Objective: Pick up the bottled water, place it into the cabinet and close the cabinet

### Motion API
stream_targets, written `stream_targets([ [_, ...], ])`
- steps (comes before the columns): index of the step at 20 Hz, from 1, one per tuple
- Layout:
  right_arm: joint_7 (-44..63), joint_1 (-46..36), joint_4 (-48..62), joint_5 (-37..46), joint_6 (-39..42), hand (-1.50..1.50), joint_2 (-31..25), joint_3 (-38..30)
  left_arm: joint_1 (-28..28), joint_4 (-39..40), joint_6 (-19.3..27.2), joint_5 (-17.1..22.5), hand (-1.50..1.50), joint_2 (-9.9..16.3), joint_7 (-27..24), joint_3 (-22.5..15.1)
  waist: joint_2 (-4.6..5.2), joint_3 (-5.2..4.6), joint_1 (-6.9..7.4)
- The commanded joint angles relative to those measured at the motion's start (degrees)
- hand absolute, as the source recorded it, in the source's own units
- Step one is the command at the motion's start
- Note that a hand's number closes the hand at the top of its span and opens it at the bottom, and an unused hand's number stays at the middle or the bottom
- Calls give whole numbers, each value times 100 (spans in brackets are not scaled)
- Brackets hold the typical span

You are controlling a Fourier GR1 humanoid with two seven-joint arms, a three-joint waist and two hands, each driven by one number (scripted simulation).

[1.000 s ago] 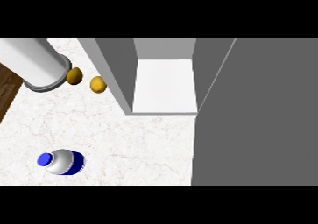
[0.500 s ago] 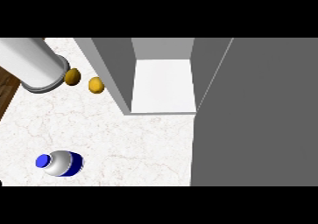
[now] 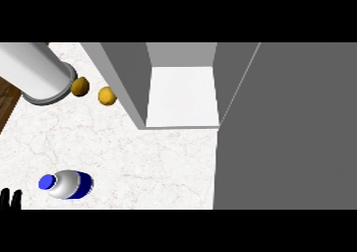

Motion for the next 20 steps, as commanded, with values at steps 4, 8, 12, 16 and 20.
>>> stream_targets([
  [4, 71, 532, -869, -424, 119, -150, -27, -68, -947, 1743, -291, 150, -150, 91, -389, 473, 9, -1, -17],
  [8, -190, 895, -916, -594, 337, -150, -144, -251, -1175, 2459, -648, 328, -150, 167, -812, 758, 0, -1, -20],
  [12, -444, 1045, -900, -354, 393, -150, -64, -307, -1765, 3077, -507, 236, -150, 47, -973, 811, 6, -1, -36],
  [16, -560, 1390, -1055, -641, 541, -150, -139, -485, -2024, 3573, -562, 268, -150, 14, -1233, 950, 10, -1, -27],
  [20, -493, 1521, -1226, -418, 479, -150, -2, -196, -2228, 4426, -902, 377, -150, 228, -1615, 1268, 18, -6, -7],
])
